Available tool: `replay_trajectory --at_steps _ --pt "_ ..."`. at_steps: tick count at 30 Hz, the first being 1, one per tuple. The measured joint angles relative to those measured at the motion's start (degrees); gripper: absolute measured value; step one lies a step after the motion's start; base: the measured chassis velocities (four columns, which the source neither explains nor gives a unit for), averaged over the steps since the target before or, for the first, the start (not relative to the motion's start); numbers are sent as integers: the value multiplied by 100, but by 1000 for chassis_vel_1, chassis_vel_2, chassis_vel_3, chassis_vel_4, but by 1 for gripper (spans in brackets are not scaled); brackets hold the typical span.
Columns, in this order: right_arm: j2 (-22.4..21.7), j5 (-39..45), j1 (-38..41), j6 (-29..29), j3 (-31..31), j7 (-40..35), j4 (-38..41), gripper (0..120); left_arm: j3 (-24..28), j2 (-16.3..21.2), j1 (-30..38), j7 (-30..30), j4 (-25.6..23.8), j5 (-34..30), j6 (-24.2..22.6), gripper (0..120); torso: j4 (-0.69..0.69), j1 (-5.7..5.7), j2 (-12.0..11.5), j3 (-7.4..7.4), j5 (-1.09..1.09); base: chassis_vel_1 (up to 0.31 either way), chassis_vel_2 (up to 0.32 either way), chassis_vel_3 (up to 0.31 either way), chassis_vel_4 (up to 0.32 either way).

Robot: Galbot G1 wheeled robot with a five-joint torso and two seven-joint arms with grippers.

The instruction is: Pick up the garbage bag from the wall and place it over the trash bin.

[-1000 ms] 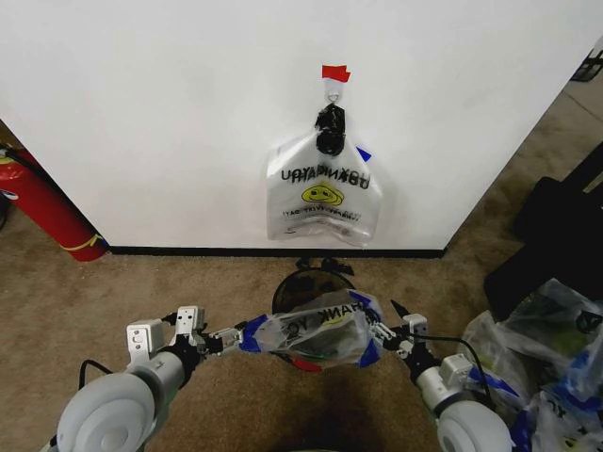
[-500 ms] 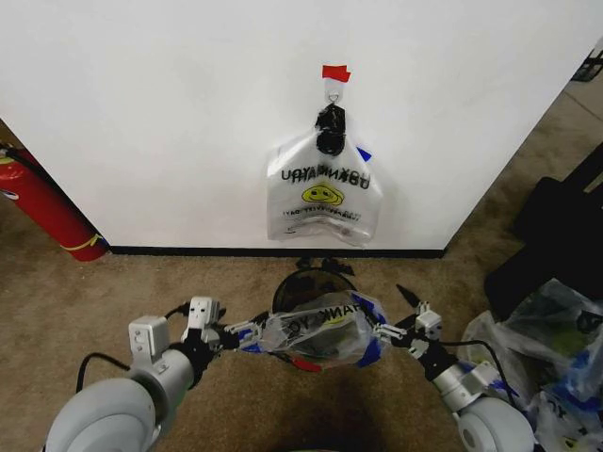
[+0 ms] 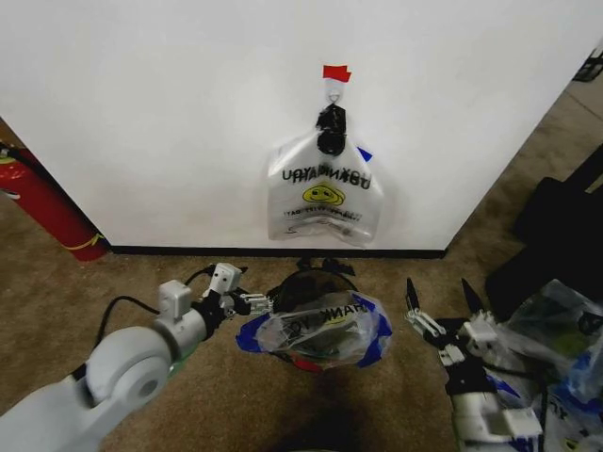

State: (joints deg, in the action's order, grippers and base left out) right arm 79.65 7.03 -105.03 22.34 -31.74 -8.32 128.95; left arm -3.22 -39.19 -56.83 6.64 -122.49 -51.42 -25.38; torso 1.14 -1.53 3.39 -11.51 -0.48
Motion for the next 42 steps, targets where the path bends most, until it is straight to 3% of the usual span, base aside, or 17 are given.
replay_trajectory --at_steps 5,6,9,13,18,23,29,37,39,40,42 --pt "383 -291 -373 235 -117 -72 385 100 734 -249 1180 -164 751 -396 -494 100 -3 0 0 0 2 0 0 0 0" --pt "383 -291 -373 235 -117 -72 385 100 734 -249 1180 -164 751 -396 -494 100 -3 0 0 0 2 0 0 0 0" --pt "499 -294 -479 186 -126 -73 691 100 1076 -454 1952 -424 1425 -590 -726 100 -3 0 0 -1 5 0 0 0 0" --pt "520 -291 -516 137 -129 -60 745 100 1470 -637 2422 -666 1949 -778 -874 100 -4 0 0 -1 4 0 0 0 0" --pt "564 -288 -505 80 -128 -58 716 100 2050 -847 2848 -983 2425 -664 -897 100 -4 0 0 -1 3 0 0 0 0" --pt "577 -267 -491 41 -132 -62 662 100 2594 -1046 3193 -1235 2885 -165 -707 97 -3 0 0 -1 2 0 0 0 0" --pt "515 -174 -411 -68 -167 -77 607 100 2914 -1292 3485 -1381 3427 -20 -563 75 -4 0 0 -1 2 0 0 0 0" --pt "416 -75 -241 -200 -187 -97 438 100 3088 -1419 3732 -1472 3568 -151 -544 49 -3 0 0 0 3 0 0 0 0" --pt "411 -73 -232 -209 -187 -98 429 100 3099 -1424 3745 -1477 3573 -152 -546 47 -3 0 0 0 3 0 0 0 0" --pt "402 -69 -213 -226 -184 -99 413 100 3126 -1437 3777 -1489 3589 -156 -551 37 -3 0 0 0 3 0 0 0 0" --pt "382 -50 -182 -249 -180 -102 373 100 3194 -1461 3864 -1525 3625 -172 -556 29 -4 0 0 0 2 0 0 0 0"
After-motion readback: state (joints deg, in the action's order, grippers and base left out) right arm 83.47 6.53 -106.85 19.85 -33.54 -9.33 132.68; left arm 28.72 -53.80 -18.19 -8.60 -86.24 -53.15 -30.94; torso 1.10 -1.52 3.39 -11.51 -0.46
